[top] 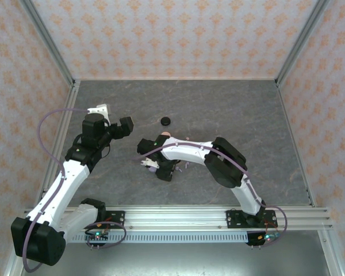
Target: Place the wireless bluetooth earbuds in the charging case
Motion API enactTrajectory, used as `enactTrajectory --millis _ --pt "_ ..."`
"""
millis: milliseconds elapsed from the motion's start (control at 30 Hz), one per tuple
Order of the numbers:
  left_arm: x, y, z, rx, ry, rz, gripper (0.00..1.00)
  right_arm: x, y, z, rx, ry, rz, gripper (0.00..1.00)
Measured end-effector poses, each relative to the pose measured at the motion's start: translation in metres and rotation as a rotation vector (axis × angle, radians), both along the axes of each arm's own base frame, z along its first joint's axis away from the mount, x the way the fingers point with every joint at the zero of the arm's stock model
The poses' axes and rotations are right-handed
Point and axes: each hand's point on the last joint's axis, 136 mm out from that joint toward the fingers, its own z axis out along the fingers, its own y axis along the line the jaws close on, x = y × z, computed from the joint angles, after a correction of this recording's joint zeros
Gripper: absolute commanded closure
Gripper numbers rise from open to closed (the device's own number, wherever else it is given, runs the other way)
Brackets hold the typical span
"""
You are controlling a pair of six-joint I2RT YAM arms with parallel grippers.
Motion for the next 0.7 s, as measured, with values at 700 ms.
enactTrajectory --millis 700 --pt "-0.01 -0.022 0.014 -0.061 -0.038 -0.127 0.05 0.032 -0.016 0.095 0.365 -0.147 -0.129 0.61"
